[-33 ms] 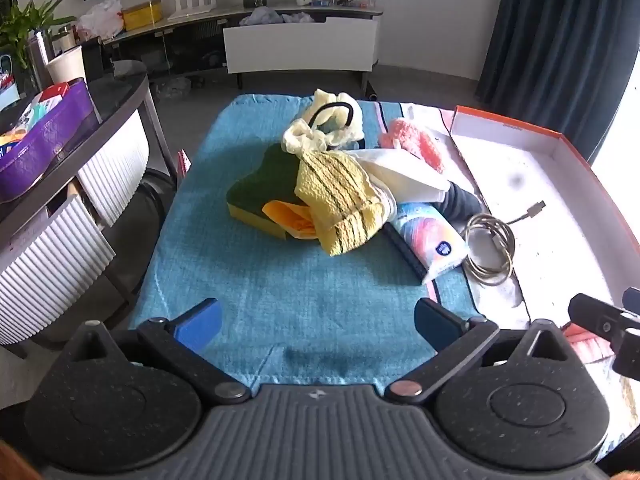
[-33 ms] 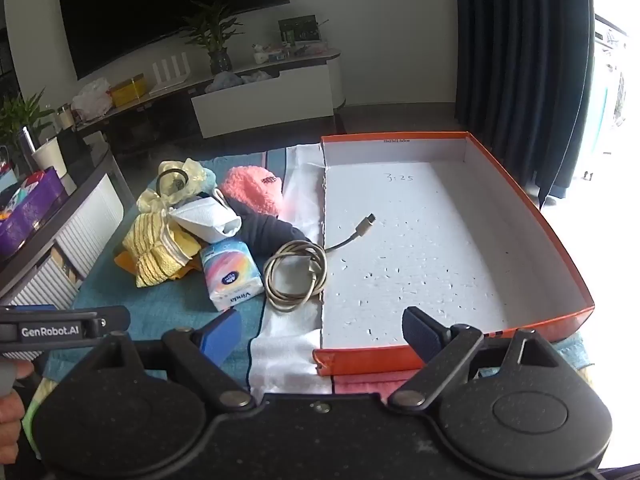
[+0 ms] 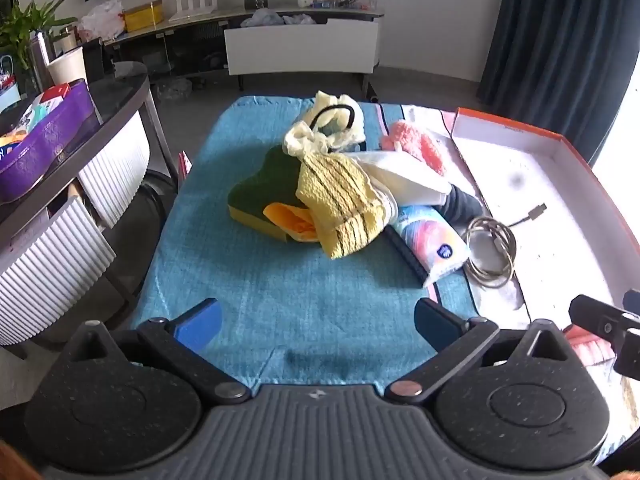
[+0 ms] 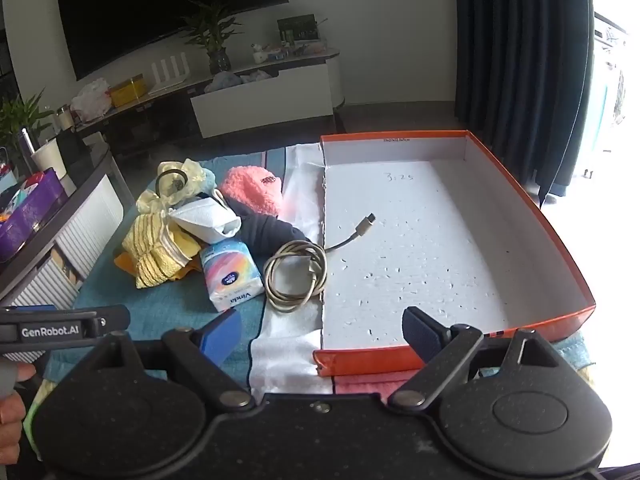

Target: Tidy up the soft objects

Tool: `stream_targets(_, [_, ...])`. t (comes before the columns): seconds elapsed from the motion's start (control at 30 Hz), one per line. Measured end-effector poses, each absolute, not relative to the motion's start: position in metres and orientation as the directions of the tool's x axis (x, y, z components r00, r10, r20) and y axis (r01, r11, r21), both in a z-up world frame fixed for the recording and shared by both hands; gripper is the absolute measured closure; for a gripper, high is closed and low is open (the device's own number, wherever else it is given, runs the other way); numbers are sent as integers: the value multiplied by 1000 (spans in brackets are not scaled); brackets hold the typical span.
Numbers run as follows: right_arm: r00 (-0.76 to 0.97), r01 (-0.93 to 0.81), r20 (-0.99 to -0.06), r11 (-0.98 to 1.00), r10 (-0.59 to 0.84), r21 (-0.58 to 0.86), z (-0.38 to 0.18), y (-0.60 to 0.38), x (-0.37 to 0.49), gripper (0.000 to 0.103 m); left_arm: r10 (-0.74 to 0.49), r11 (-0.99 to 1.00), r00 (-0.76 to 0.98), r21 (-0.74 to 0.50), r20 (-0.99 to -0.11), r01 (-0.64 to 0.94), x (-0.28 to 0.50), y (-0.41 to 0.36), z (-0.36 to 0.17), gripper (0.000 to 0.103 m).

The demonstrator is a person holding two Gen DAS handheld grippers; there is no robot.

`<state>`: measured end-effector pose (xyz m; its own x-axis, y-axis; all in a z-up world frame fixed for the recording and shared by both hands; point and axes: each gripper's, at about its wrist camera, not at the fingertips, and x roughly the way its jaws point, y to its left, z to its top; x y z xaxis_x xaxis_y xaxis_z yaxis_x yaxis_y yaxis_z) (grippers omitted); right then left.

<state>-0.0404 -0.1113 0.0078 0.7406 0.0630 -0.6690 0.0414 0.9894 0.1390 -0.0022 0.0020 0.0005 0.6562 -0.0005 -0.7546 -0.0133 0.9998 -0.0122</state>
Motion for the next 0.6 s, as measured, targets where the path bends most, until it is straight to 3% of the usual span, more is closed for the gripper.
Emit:
stream_targets(0.3, [720, -27, -671, 973, 177, 229, 7, -113, -24, 1, -74, 995, 621, -99, -781, -6, 17, 13, -5, 0])
stream_targets(0.47, [707, 5, -698, 986, 113, 165, 4, -100, -14, 1, 17, 999, 621, -13, -784, -44, 24, 10, -6, 0])
stream_targets(0.6, [704, -2, -700, 986, 118, 165, 4, -101, -8, 1, 10, 998, 612, -27, -791, -52, 32, 19, -9, 0])
